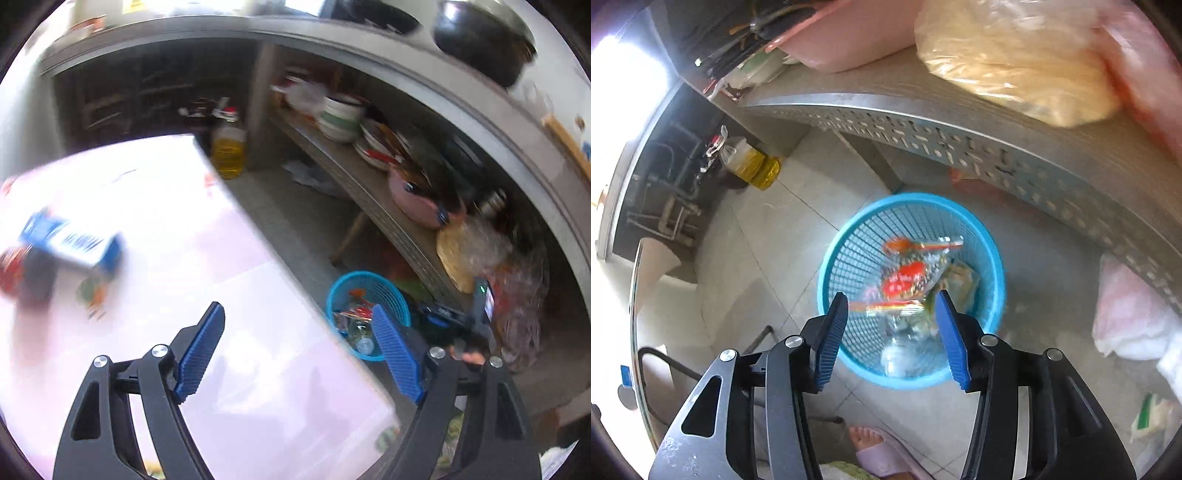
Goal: Collect trash
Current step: 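Move both tools back over the table toward the red can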
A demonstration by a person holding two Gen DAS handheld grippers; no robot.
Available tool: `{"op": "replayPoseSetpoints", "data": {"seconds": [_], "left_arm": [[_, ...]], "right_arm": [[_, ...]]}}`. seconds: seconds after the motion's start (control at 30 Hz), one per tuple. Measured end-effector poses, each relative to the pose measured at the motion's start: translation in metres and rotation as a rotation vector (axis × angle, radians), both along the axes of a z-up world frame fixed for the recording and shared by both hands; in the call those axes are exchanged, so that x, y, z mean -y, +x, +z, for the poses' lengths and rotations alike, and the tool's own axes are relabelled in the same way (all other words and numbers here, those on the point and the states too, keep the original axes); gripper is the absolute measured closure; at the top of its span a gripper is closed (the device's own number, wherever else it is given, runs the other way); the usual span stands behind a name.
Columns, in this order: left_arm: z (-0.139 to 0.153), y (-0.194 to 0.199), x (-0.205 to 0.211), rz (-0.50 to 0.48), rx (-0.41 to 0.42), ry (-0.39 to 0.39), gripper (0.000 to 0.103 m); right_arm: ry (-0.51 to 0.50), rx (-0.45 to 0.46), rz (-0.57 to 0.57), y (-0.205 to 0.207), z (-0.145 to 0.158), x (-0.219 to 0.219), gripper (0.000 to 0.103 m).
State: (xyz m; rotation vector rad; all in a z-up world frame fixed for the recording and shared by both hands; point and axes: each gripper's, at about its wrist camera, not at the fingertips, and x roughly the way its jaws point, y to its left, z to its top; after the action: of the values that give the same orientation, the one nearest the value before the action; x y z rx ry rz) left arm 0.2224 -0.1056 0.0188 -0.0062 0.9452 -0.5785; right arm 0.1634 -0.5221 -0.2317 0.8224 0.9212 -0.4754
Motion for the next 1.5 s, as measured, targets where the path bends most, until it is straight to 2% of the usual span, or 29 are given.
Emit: {"op": "replayPoseSetpoints", "data": {"seconds": [0.2,0.37,0.5,0.67,1.0,1.17,1.23,1.27,1.33,1.4,1.43,1.5], "left_arm": [[-0.002,-0.014,-0.078,0.125,0.001,-0.036,0.024],[-0.001,-0.027,-0.143,0.253,0.008,-0.082,0.024],[-0.005,-0.04,-0.188,0.347,0.004,-0.108,0.024],[-0.017,-0.054,-0.223,0.447,-0.019,-0.102,0.024],[-0.036,-0.062,-0.272,0.584,-0.075,-0.117,0.023],[-0.034,-0.053,-0.3,0.657,-0.056,-0.149,0.023],[-0.03,-0.046,-0.311,0.678,-0.04,-0.16,0.023],[-0.028,-0.043,-0.315,0.685,-0.036,-0.164,0.023],[-0.026,-0.037,-0.323,0.697,-0.038,-0.176,0.023],[-0.028,-0.035,-0.331,0.705,-0.05,-0.188,0.023],[-0.03,-0.035,-0.333,0.708,-0.055,-0.191,0.023],[-0.035,-0.036,-0.337,0.714,-0.072,-0.2,0.023]], "right_arm": [[-0.025,-0.001,0.067,-0.021,0.03,-0.033,0.054],[-0.081,0.095,0.179,-0.014,0.086,-0.069,0.047],[-0.147,0.203,0.318,0.004,0.142,-0.11,0.04],[-0.187,0.297,0.55,0.033,0.189,-0.178,0.029],[-0.14,0.344,0.995,0.09,0.219,-0.336,0.028],[-0.05,0.346,1.104,0.114,0.222,-0.393,0.028],[-0.044,0.339,1.129,0.127,0.224,-0.414,0.028],[-0.061,0.342,1.159,0.134,0.227,-0.427,0.028],[-0.163,0.336,1.234,0.148,0.234,-0.459,0.028],[-0.338,0.33,1.333,0.161,0.239,-0.496,0.028],[-0.405,0.325,1.397,0.167,0.24,-0.512,0.023],[-0.546,0.297,1.513,0.18,0.234,-0.546,0.022]]}}
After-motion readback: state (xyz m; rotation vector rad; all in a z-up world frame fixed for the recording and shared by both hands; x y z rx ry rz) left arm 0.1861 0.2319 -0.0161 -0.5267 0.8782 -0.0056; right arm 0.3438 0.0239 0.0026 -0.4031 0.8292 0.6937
